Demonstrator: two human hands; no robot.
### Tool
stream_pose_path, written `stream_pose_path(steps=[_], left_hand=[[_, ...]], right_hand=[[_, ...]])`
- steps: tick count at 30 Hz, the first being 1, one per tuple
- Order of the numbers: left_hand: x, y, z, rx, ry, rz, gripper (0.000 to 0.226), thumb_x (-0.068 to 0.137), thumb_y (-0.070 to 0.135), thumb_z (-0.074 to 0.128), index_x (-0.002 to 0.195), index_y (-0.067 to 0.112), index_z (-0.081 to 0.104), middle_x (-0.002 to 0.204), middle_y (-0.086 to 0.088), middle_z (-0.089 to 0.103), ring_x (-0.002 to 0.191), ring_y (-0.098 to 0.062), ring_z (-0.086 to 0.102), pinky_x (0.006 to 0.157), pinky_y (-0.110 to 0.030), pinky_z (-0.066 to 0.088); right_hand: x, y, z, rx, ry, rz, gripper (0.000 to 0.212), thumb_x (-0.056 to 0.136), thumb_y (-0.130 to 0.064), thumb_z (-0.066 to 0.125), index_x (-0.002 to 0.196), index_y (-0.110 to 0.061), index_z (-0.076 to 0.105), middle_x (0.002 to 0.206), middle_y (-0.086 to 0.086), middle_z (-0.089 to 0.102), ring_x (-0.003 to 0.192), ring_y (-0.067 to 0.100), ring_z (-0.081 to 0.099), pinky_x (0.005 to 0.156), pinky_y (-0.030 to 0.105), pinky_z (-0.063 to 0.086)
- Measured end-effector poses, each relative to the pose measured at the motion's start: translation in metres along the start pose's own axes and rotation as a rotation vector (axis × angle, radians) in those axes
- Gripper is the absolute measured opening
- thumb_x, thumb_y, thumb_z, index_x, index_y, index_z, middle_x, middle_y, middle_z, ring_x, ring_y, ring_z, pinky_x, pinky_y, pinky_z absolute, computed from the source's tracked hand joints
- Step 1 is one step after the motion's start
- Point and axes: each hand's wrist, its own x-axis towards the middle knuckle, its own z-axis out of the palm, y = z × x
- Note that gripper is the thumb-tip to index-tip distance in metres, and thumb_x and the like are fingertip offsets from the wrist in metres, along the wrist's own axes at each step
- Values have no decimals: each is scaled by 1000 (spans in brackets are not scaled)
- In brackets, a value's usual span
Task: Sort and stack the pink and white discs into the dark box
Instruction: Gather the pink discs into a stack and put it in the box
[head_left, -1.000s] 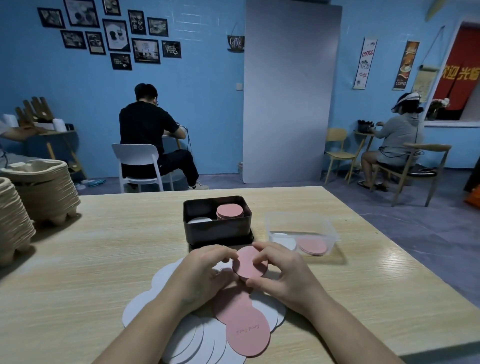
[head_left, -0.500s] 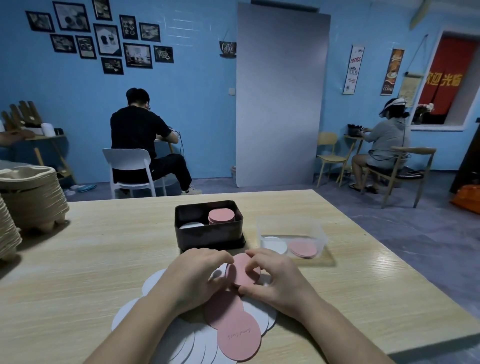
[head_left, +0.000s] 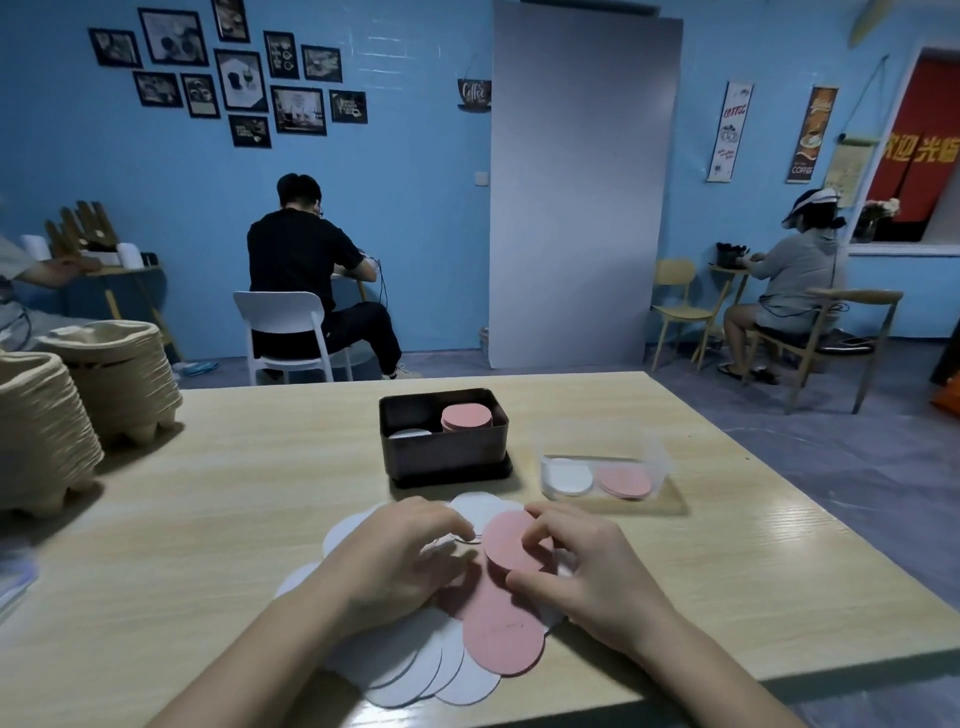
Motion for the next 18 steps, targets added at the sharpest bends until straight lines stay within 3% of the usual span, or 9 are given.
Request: stream_pose_path(steps=[4,8,12,16,18], left_hand=[[-11,7,-2,-47,-39,52,35,85,49,68,116,34,67,106,18,68,102,-4,60,89,-35,51],[-16,16,-4,-43,-90,111,49,76,59,74,116,31,66,102,13,66,99,-8,58,88,-36,49],[-15,29,-1,54,-172,130,69,65,74,71,123,39,56,108,24,56,105,3,47,98,-25,39],[-12,36,1,53,-166,102,64,60,72,74,112,38,57,92,24,50,96,4,43,88,-19,36],[-11,40,0,45,-149,89,59,60,69,72,104,31,60,89,18,53,92,-1,46,84,-27,43]], right_hand=[[-11,1,-4,27,42,22,35,70,-49,84,82,-23,64,119,-21,65,119,2,60,90,38,55],[-15,1,-8,-8,100,22,32,71,-47,85,82,-24,66,116,-18,68,125,-6,54,93,34,53],[-16,0,-8,-40,118,10,33,71,-52,81,82,-26,64,118,-17,69,126,-6,54,95,33,51],[-16,0,-8,-50,116,-4,35,71,-54,79,81,-25,63,119,-16,69,126,-5,54,96,34,51],[-17,2,-8,-47,121,1,36,71,-54,80,82,-24,63,121,-17,68,125,-3,55,95,35,51]])
